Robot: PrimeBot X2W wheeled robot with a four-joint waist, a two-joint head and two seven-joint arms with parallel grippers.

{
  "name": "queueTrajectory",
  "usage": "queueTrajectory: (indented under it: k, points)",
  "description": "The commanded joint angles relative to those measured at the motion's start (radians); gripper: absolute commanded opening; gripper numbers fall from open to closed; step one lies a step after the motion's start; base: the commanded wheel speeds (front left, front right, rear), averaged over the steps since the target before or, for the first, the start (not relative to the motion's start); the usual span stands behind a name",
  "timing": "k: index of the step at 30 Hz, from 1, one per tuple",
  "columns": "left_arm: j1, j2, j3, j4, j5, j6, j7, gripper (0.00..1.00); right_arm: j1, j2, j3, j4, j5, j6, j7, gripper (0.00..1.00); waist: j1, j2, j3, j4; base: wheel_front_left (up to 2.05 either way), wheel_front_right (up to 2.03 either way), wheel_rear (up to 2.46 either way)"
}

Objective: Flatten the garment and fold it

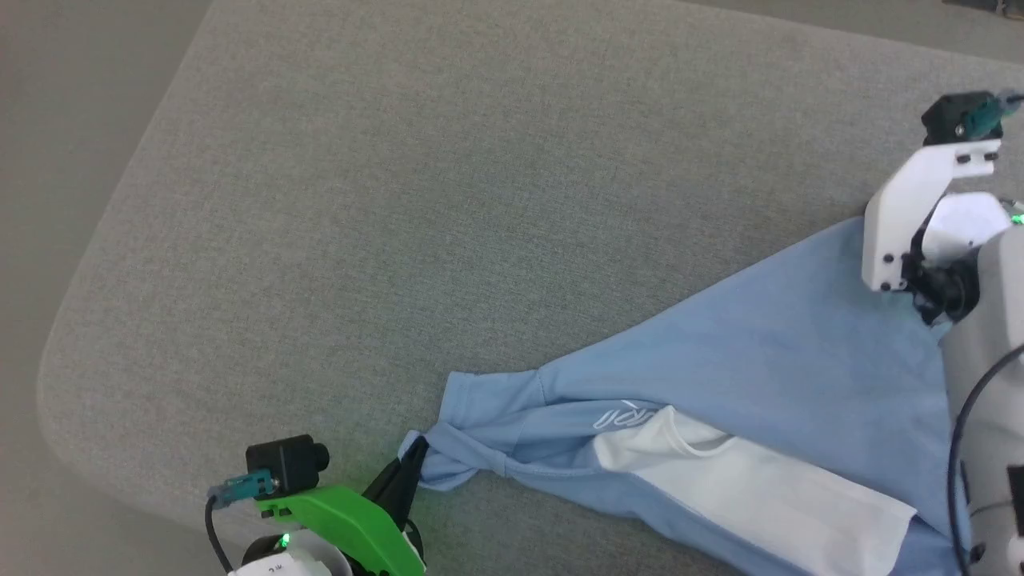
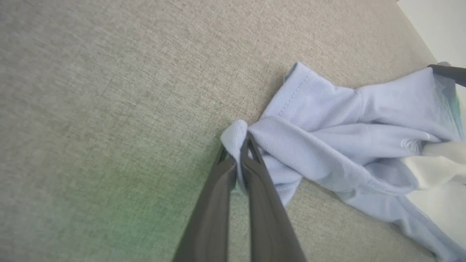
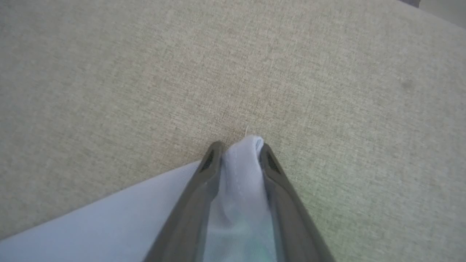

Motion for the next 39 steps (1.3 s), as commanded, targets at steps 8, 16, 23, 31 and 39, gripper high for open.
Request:
queueTrajectory:
  k: [8,16,23,31,39]
  points:
    - [0.028,0.039,0.022,-0.02,-0.004,0.025,-0.001,0.0,0.196,0.072,-0.063,-0.147,0.07,-0.001,-0.27,0.0,0.0,0.0,-0.119,-0.09,0.0,0.0,0.0]
    - [0.054,0.074,0.045,-0.08,0.019,0.047,-0.022,0.0,0.449,0.12,-0.112,-0.41,0.187,-0.001,-0.442,0.0,0.0,0.0,-0.208,-0.182,0.0,0.0,0.0]
    - [-0.012,0.087,0.071,-0.163,0.054,0.021,-0.098,0.0,0.614,0.138,-0.161,-0.7,0.234,-0.001,-0.401,0.0,0.0,0.0,-0.247,-0.241,0.0,0.0,0.0]
    - [-0.272,0.134,0.096,-0.274,0.073,-0.054,-0.086,0.0,0.555,0.046,-0.168,-0.995,0.201,-0.001,-0.216,0.0,0.0,0.0,-0.269,-0.273,0.0,0.0,0.0]
    - [-0.596,0.149,0.117,-0.292,0.017,-0.095,0.023,0.0,0.28,-0.159,-0.096,-0.996,0.218,-0.001,-0.041,0.0,0.0,0.0,-0.24,-0.302,0.0,0.0,0.0]
